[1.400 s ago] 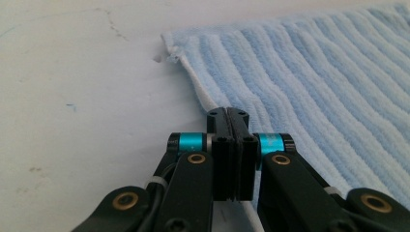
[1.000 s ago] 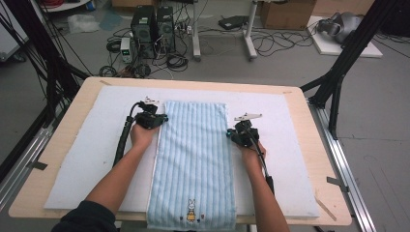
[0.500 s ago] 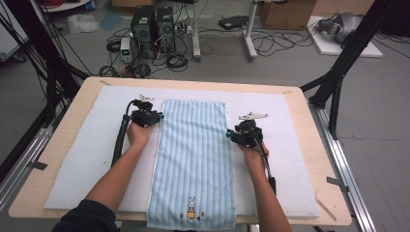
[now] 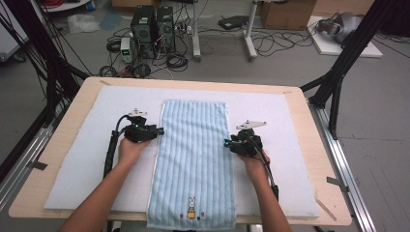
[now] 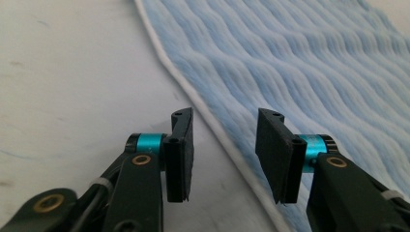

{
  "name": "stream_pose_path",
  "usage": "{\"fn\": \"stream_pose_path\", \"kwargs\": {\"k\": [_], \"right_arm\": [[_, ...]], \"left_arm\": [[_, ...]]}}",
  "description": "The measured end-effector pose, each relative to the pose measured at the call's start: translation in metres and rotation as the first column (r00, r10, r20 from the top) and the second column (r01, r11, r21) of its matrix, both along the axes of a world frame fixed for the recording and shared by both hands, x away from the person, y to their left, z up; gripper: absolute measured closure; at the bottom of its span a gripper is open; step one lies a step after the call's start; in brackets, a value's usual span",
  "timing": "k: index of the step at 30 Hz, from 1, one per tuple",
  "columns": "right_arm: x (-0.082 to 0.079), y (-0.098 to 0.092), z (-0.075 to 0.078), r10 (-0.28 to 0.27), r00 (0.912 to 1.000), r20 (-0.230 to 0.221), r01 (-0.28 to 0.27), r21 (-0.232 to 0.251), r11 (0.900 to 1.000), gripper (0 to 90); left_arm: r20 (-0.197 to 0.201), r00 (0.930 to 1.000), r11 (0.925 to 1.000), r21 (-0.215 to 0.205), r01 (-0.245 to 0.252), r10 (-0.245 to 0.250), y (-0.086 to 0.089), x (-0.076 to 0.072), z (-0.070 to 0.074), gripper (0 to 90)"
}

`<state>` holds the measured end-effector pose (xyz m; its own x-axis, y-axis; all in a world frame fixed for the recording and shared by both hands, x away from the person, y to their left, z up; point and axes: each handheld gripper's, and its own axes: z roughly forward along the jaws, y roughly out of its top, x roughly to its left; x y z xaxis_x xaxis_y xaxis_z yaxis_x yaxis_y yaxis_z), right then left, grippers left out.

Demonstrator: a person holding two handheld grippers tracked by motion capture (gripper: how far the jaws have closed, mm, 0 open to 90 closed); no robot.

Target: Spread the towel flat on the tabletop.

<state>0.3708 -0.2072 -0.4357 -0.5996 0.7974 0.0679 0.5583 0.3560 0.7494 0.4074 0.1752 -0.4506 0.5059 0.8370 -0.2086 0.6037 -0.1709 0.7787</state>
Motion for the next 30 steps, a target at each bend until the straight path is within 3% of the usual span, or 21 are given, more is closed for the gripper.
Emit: {"fn": "stream_pose_path", "kwargs": {"k": [1, 2, 3, 4, 5, 7, 9, 10, 11, 12, 13, 16, 17, 19, 21, 22, 23, 25, 26, 28, 30], "right_arm": [[-0.001, 0.002, -0.002, 0.006, 1.0, 0.002, -0.006, -0.012, 1.0, 61.1], [-0.002, 0.004, -0.004, -0.003, 1.0, 0.0, 0.003, -0.012, 1.0, 59.3], [-0.002, 0.005, -0.005, -0.005, 1.0, 0.005, 0.005, -0.019, 1.0, 57.9], [-0.002, 0.005, -0.005, -0.005, 1.0, 0.005, 0.005, -0.019, 1.0, 57.9], [-0.003, 0.005, -0.006, -0.017, 0.9998, 0.005, 0.017, -0.01, 1.0, 55.5], [-0.004, 0.004, -0.006, -0.025, 0.9997, 0.007, 0.025, 0.005, 1.0, 54.6], [-0.007, 0.002, -0.005, -0.032, 0.9995, 0.008, 0.032, 0.011, 0.999, 53.9], [-0.009, 0.0, -0.004, -0.035, 0.9994, 0.004, 0.035, 0.007, 0.999, 53.5], [-0.009, 0.0, -0.004, -0.035, 0.9994, 0.004, 0.035, 0.007, 0.999, 53.5], [-0.011, -0.003, -0.002, -0.039, 0.9992, 0.012, 0.039, 0.009, 0.999, 53.3], [-0.013, -0.005, 0.0, -0.043, 0.9988, 0.024, 0.043, 0.013, 0.999, 53.1], [-0.017, -0.01, 0.002, -0.047, 0.9978, 0.047, 0.046, 0.02, 0.999, 50.9], [-0.019, -0.011, 0.003, -0.045, 0.9974, 0.056, 0.044, 0.014, 0.999, 49.1], [-0.022, -0.014, 0.005, -0.045, 0.9964, 0.071, 0.045, 0.003, 0.999, 42.7], [-0.026, -0.017, 0.009, -0.051, 0.9946, 0.09, 0.052, -0.007, 0.999, 32.4], [-0.028, -0.018, 0.011, -0.06, 0.9932, 0.099, 0.062, -0.008, 0.998, 28.4], [-0.03, -0.021, 0.012, -0.053, 0.9922, 0.113, 0.054, -0.006, 0.999, 27.0], [-0.034, -0.026, 0.014, -0.048, 0.991, 0.125, 0.047, 0.009, 0.999, 18.8], [-0.035, -0.029, 0.015, -0.051, 0.9907, 0.126, 0.049, 0.015, 0.999, 17.1], [-0.038, -0.034, 0.015, -0.033, 0.9925, 0.117, 0.034, -0.004, 0.999, 11.9], [-0.039, -0.037, 0.015, -0.027, 0.989, 0.145, 0.029, -0.012, 1.0, 11.9]], "left_arm": [[0.0, 1.0, 1.0, 0.0, 0.0, 0.0, 0.0, 0.0, 0.0, 57.8], [0.006, 0.9997, 0.9984, 0.051, 0.025, -0.026, -0.005, -0.004, 0.002, 60.5], [0.006, 0.9997, 0.9984, 0.051, 0.025, -0.026, -0.005, -0.004, 0.002, 63.2], [0.018, 0.9993, 0.9945, 0.099, 0.032, -0.034, -0.008, -0.007, 0.004, 63.2], [0.048, 0.9978, 0.9858, 0.164, 0.037, -0.045, -0.011, -0.009, 0.004, 72.9], [0.087, 0.9947, 0.9776, 0.208, 0.035, -0.054, -0.017, -0.012, 0.004, 83.3], [0.137, 0.9902, 0.9585, 0.285, -0.015, -0.025, -0.018, -0.014, 0.001, 89.5], [0.137, 0.9902, 0.9585, 0.285, -0.015, -0.025, -0.018, -0.014, 0.001, 89.5], [0.125, 0.9921, 0.9742, 0.224, -0.025, -0.003, -0.013, -0.013, 0.0, 89.5], [0.108, 0.9939, 0.9881, 0.149, -0.037, 0.021, -0.005, -0.012, 0.0, 79.7], [0.113, 0.9934, 0.9928, 0.115, -0.034, 0.02, -0.001, -0.013, 0.001, 69.6], [0.14, 0.9901, 0.9974, 0.067, -0.026, 0.017, 0.005, -0.017, 0.004, 55.0], [0.147, 0.9891, 0.9998, -0.015, 0.015, -0.012, 0.012, -0.021, 0.007, 50.4], [0.155, 0.9862, 0.99, -0.118, 0.077, -0.058, 0.018, -0.026, 0.01, 42.9], [0.172, 0.9827, 0.9859, -0.14, 0.092, -0.067, 0.019, -0.029, 0.012, 35.1], [0.209, 0.9748, 0.9779, -0.173, 0.116, -0.079, 0.025, -0.034, 0.016, 31.4], [0.214, 0.974, 0.9728, -0.199, 0.118, -0.075, 0.028, -0.037, 0.018, 27.8], [0.219, 0.9725, 0.9702, -0.207, 0.126, -0.079, 0.031, -0.039, 0.019, 19.2], [0.228, 0.9692, 0.9665, -0.214, 0.142, -0.092, 0.036, -0.044, 0.02, 17.9], [0.237, 0.9673, 0.9662, -0.214, 0.144, -0.092, 0.039, -0.046, 0.02, 18.1], [0.24, 0.9675, 0.9665, -0.218, 0.135, -0.08, 0.044, -0.045, 0.022, 18.1]]}}
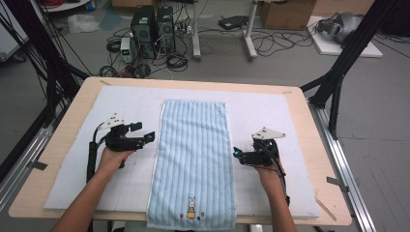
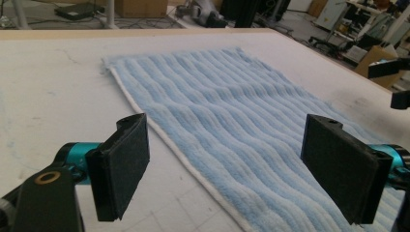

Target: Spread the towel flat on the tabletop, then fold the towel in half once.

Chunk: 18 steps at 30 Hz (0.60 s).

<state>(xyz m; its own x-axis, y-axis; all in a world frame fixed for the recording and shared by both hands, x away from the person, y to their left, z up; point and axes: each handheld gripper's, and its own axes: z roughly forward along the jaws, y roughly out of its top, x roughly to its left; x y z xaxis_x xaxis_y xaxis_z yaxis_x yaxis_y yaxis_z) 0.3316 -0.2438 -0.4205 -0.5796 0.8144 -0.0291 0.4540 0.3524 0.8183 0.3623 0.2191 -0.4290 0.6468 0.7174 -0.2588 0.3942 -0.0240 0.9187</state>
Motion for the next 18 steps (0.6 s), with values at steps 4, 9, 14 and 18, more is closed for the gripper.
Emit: {"fn": "stream_pose_path", "kwargs": {"k": [4, 9, 14, 18], "right_arm": [[-0.0025, -0.0012, 0.0035, -0.01, 0.9992, 0.038, 0.01, 0.012, 1.0, 11.8], [-0.0052, -0.0004, 0.0065, -0.016, 0.9973, 0.071, 0.016, 0.007, 1.0, 11.5], [-0.004, -0.0011, 0.006, -0.024, 0.9975, 0.067, 0.023, 0.014, 1.0, 11.5], [-0.003, -0.0028, 0.0059, -0.026, 0.9971, 0.071, 0.025, 0.025, 0.999, 11.5]], "left_arm": [[0.007, 1.0, 1.0, -0.002, -0.002, 0.002, 0.0055, -0.0014, 0.0013, 18.1], [0.023, 0.9996, 0.9996, 0.02, -0.018, 0.018, 0.0073, -0.006, 0.001, 18.9], [0.027, 0.9994, 0.9994, 0.029, -0.021, 0.02, 0.0071, -0.006, 0.0007, 19.7], [0.016, 0.9997, 0.9993, 0.031, -0.02, 0.019, 0.0064, -0.0051, -0.0006, 19.7]]}}
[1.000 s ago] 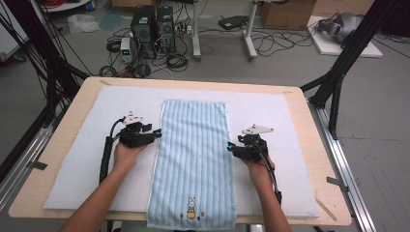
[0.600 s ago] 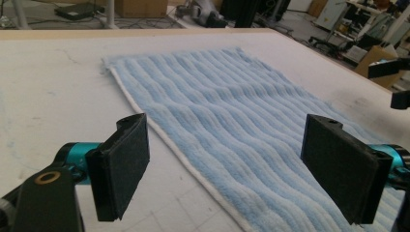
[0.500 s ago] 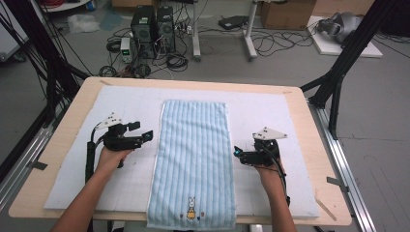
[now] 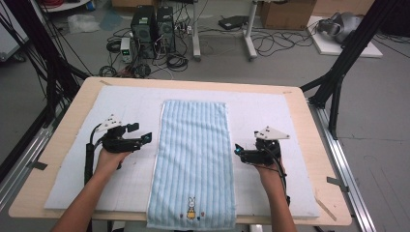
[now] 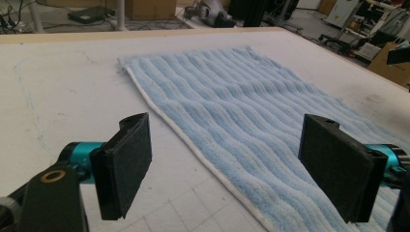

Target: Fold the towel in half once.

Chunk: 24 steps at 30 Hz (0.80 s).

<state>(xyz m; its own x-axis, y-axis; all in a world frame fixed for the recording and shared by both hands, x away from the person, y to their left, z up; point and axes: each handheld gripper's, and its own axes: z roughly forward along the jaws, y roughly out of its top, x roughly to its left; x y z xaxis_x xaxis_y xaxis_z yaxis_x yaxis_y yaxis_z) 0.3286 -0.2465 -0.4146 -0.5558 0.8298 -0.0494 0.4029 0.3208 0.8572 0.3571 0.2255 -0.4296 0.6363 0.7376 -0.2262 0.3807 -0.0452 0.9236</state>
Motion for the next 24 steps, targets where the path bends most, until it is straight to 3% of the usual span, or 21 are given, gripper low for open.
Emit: {"fn": "stream_pose_path", "kwargs": {"k": [7, 15, 20, 24], "right_arm": [[0.002, 0.002, -0.002, 0.0, 0.9999, -0.016, 0.0, -0.004, 1.0, 11.5], [0.001, 0.005, -0.002, 0.003, 0.9998, -0.021, -0.003, -0.002, 1.0, 11.5], [0.002, 0.004, -0.002, 0.005, 0.9997, -0.025, -0.005, 0.011, 1.0, 11.5], [0.004, 0.006, -0.004, 0.021, 0.9992, -0.033, -0.021, 0.013, 1.0, 11.5]], "left_arm": [[-0.008, 0.9995, 0.9995, -0.001, -0.031, 0.031, 0.004, 0.001, 0.0, 19.6], [-0.053, 0.9981, 0.9993, 0.021, -0.03, 0.032, 0.001, 0.01, 0.003, 20.1], [-0.064, 0.997, 0.9986, 0.031, -0.043, 0.045, -0.005, 0.021, 0.008, 20.3], [-0.098, 0.9931, 0.9964, 0.061, -0.059, 0.065, -0.011, 0.035, 0.009, 24.9]]}}
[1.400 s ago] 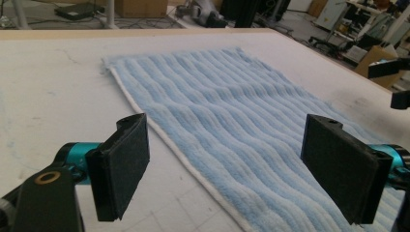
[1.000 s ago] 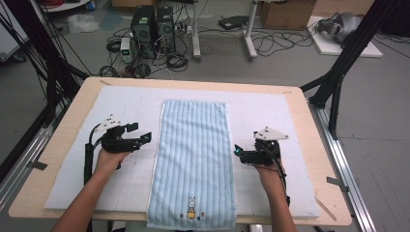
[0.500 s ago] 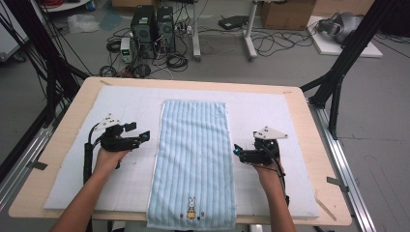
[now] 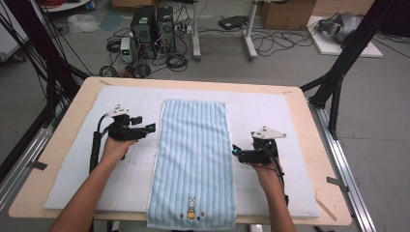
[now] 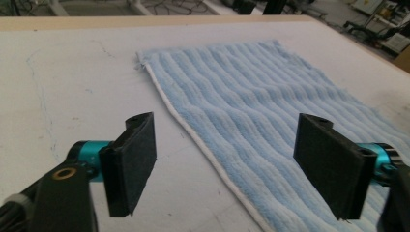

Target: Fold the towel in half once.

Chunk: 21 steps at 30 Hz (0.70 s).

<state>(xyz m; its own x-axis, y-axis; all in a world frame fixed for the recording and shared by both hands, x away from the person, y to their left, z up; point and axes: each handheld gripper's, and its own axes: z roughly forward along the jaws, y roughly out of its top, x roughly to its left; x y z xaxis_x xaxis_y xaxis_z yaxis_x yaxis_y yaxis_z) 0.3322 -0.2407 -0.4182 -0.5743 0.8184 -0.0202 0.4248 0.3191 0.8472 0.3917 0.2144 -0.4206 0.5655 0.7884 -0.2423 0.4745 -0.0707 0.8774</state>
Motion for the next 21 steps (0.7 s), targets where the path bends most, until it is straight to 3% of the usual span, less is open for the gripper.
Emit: {"fn": "stream_pose_path", "kwargs": {"k": [4, 7, 9, 14, 21], "right_arm": [[0.0, 0.0, 0.0, 0.006, 1.0, -0.006, -0.006, 0.006, 1.0, 11.5], [0.001, 0.0, -0.001, 0.012, 0.9999, -0.008, -0.012, 0.012, 1.0, 11.5], [0.001, 0.0, -0.001, 0.014, 0.9999, -0.009, -0.014, 0.015, 1.0, 11.5], [0.002, 0.0, -0.002, 0.013, 0.9998, -0.018, -0.013, 0.022, 1.0, 11.5], [0.003, 0.001, -0.003, 0.009, 0.9996, -0.026, -0.009, 0.028, 1.0, 11.5]], "left_arm": [[-0.051, 0.9977, 0.9988, 0.019, -0.044, 0.045, -0.01, 0.021, -0.004, 25.4], [-0.06, 0.9956, 0.9972, 0.028, -0.07, 0.072, -0.015, 0.028, -0.007, 24.9], [-0.079, 0.9919, 0.9927, 0.077, -0.093, 0.099, -0.024, 0.039, -0.012, 25.6], [-0.081, 0.9931, 0.9941, 0.075, -0.078, 0.084, -0.033, 0.045, -0.015, 28.4], [-0.125, 0.9881, 0.9894, 0.125, -0.074, 0.09, -0.039, 0.05, -0.03, 37.6]]}}
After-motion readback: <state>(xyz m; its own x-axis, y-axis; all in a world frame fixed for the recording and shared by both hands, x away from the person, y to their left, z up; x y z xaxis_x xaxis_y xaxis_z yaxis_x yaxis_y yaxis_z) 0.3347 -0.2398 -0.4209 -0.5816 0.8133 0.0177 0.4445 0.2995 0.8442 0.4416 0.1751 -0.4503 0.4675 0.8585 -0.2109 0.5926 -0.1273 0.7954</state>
